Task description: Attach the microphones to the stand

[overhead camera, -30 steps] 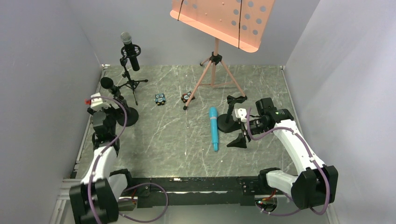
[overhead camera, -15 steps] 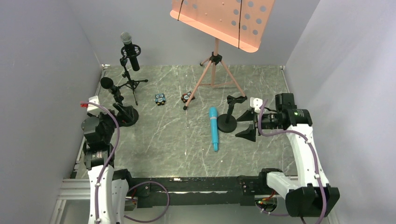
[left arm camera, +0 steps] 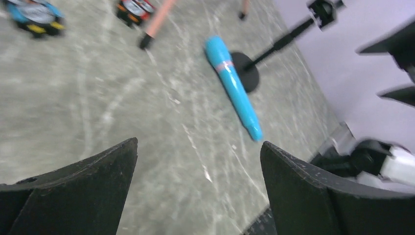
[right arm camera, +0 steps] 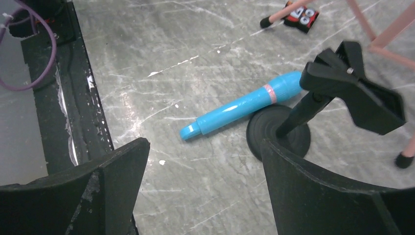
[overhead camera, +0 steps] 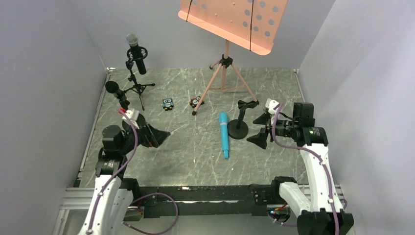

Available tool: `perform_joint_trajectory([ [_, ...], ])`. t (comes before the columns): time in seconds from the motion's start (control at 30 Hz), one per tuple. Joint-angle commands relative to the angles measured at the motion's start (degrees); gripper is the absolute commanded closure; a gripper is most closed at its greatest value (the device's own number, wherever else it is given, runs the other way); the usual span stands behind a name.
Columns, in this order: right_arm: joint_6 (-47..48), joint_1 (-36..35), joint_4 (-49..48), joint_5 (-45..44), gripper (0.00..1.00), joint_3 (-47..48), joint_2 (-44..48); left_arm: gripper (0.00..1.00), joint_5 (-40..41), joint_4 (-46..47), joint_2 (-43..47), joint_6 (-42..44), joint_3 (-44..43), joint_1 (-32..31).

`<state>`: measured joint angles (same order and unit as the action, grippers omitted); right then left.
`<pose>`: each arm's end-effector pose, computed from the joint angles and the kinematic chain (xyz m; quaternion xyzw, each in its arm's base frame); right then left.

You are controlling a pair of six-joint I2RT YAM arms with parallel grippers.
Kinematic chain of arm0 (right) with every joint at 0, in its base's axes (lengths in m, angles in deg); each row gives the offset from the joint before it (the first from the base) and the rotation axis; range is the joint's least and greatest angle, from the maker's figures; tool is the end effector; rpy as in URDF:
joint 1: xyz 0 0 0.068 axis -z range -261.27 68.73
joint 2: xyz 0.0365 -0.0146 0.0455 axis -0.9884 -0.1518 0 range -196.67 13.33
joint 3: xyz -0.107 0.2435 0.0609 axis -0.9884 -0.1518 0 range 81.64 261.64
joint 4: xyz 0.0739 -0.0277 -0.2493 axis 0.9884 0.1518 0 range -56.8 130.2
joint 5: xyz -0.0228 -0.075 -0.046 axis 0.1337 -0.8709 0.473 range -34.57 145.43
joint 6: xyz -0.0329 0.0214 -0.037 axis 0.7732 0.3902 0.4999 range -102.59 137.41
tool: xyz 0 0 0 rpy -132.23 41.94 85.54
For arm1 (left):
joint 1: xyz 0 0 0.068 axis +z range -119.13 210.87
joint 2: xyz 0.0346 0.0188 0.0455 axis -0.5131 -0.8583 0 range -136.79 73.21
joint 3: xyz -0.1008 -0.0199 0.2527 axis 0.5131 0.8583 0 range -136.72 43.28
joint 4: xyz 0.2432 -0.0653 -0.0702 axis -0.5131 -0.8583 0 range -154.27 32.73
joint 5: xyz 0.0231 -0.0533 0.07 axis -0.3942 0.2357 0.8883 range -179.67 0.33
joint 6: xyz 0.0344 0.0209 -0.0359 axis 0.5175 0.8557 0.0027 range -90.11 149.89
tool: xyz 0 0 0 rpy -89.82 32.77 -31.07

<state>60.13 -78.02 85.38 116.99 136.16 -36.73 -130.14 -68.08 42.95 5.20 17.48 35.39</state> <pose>0.1527 0.0227 0.3276 -0.4443 0.6919 0.3184 0.4716 0.1399 -0.0122 0.2606 0.0151 0.7745 -0.3704 0.5125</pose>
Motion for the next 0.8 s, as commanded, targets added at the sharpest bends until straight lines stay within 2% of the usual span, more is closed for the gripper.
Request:
perform_joint_trajectory([
  [0.0,-6.45,0.18,-9.60,1.01,0.10,-3.21,-2.34,0.01,9.78,2.69,-0.69,-7.20,1.53,-13.43],
  [0.2,-12.74,1.92,-13.87,-0.11,0.10,-3.63,-4.16,0.01,30.69,2.86,-13.60,-12.12,-2.99,-33.95],
  [0.3,-16.60,5.71,-18.94,0.16,0.10,-6.35,-2.35,0.01,39.55,2.06,-23.19,-15.08,-8.74,-43.43],
  [0.4,-21.43,9.23,-25.37,-1.03,0.07,-10.36,0.37,0.01,46.74,-1.16,-34.03,-16.83,-16.59,-49.88],
  [0.5,-26.32,12.35,-30.80,-4.31,0.05,-13.47,2.21,0.01,49.61,-3.79,-44.28,-18.80,-25.06,-53.96],
  [0.77,-30.89,14.94,-31.44,-8.49,0.03,-13.86,2.00,0.02,47.45,-4.70,-66.06,-22.63,-40.78,-59.47],
])
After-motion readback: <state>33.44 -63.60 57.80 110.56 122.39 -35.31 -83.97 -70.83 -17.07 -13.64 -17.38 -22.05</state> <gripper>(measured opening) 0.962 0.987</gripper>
